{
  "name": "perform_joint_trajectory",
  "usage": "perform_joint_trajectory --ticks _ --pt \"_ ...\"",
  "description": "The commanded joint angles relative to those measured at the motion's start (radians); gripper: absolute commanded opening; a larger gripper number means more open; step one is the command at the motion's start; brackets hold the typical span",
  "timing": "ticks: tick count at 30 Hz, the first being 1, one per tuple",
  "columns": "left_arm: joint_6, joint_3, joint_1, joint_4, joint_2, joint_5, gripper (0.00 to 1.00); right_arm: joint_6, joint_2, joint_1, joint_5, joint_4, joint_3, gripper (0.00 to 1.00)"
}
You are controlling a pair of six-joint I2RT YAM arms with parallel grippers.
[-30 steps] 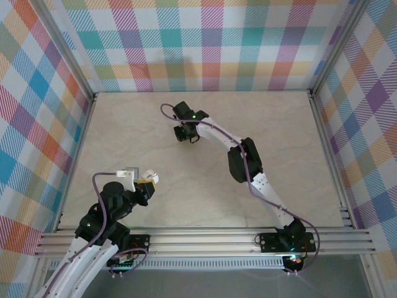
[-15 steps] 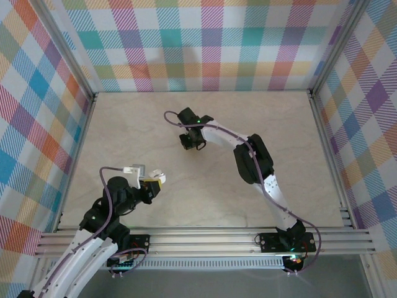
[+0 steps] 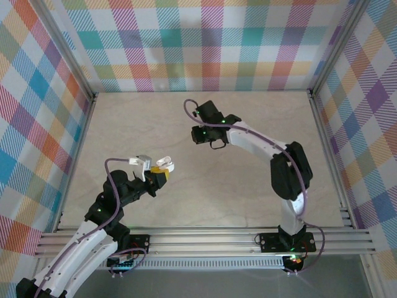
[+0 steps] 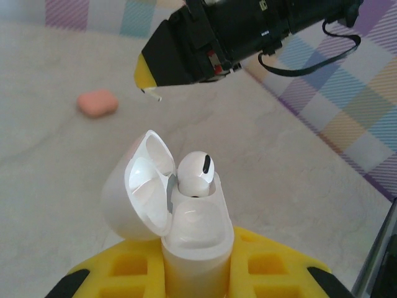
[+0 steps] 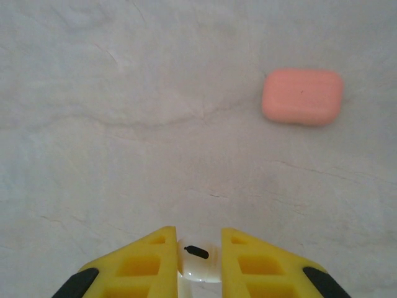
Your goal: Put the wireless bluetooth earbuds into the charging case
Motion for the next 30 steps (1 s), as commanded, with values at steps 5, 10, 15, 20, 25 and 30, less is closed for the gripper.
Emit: perform_joint_trajectory --ticks 5,10,15,20,25,30 --pt "0.145 0.039 -0.008 0.254 0.077 0.041 0.0 0.028 -0.209 -0.001 -0.017 0.106 -0.098 0.19" --pt "0.192 0.104 -0.013 0.282 0.179 0.057 0.0 0.01 -0.326 0.026 0.028 0.133 -0.146 0.19" --pt "0.178 0.113 -0.051 0.463 0.282 0.041 0.0 -0.004 -0.454 0.069 0.018 0.261 -0.242 0.17" --pt "0.188 0.164 -0.09 0.521 0.374 0.035 0.0 -0.023 -0.551 0.088 -0.043 0.502 -0.391 0.16" --pt "0.149 0.186 -0.107 0.554 0.409 0.002 0.0 0.012 -0.575 0.089 -0.126 0.669 -0.461 0.16" --pt "0.103 0.201 -0.117 0.553 0.418 -0.022 0.0 0.003 -0.553 0.091 -0.206 0.791 -0.494 0.16"
